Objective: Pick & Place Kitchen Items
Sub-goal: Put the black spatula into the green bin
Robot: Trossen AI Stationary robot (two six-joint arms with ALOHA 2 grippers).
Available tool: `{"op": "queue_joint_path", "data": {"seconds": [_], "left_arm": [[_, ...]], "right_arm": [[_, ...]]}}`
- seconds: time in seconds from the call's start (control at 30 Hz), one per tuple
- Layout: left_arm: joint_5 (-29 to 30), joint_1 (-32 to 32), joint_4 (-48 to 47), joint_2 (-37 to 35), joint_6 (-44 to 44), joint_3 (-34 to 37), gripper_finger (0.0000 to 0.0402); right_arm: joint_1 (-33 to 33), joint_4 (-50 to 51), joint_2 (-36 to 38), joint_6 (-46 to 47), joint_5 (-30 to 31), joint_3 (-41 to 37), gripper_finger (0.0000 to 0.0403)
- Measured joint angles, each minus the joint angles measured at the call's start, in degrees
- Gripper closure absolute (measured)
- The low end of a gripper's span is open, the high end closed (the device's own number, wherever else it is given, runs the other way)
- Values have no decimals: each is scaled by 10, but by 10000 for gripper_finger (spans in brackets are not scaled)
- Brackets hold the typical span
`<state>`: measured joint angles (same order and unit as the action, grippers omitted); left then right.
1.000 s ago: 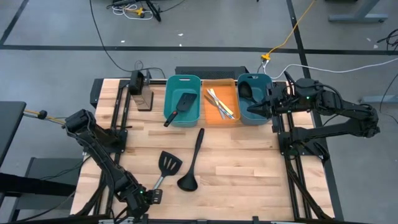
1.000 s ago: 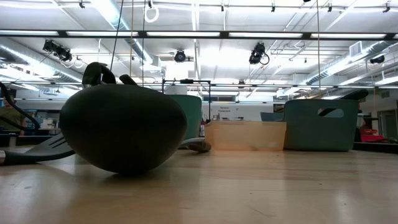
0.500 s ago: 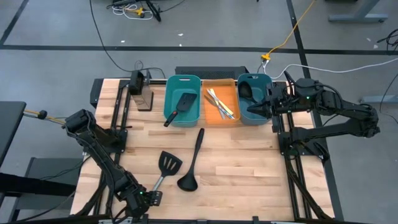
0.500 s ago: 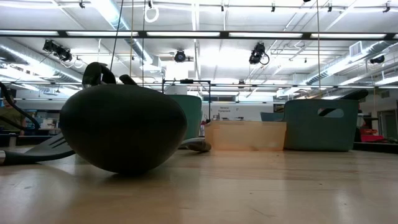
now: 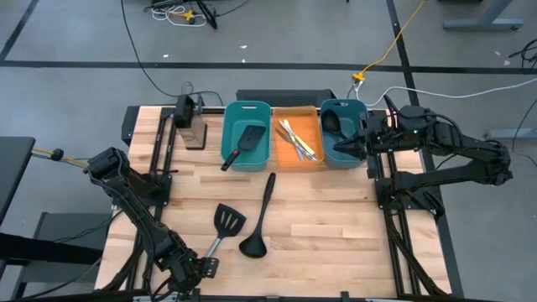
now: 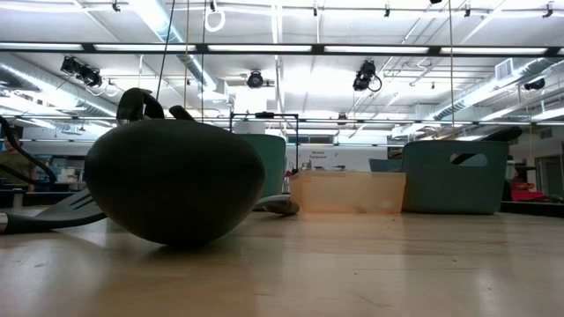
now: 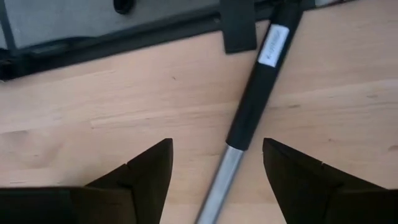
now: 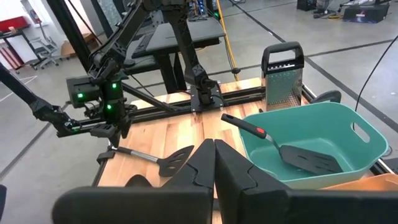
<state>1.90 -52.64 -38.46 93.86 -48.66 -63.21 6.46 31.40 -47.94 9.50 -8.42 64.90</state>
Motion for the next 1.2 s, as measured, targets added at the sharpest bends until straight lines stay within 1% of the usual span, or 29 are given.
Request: {"op": "queue_joint_path", "data": {"seconds": [0.23,0.37,0.53,0.7,0.77,0.87,0.97,1.2], "left_arm": [[4,0,0,0,-13,38,147],[4,0,14,0,-30,43,147],[4,0,54,0,-30,43,148],[1,0,43,49,-40,34,148],[16,-2,55,73,-55,27,148],[56,-6,48,93,-62,23,148],[69,-7,55,95,-77,21,148],[48,-14,61,95,-70,21,148]], "right_arm": [[0,0,0,1,0,0,396],[0,0,0,1,0,0,396],[0,0,0,1,0,0,396],[0,0,0,1,0,0,396],[0,3,0,1,0,0,396],[0,5,0,1,0,0,396],[0,6,0,-6,0,0,396],[0,10,0,-9,0,0,396]]}}
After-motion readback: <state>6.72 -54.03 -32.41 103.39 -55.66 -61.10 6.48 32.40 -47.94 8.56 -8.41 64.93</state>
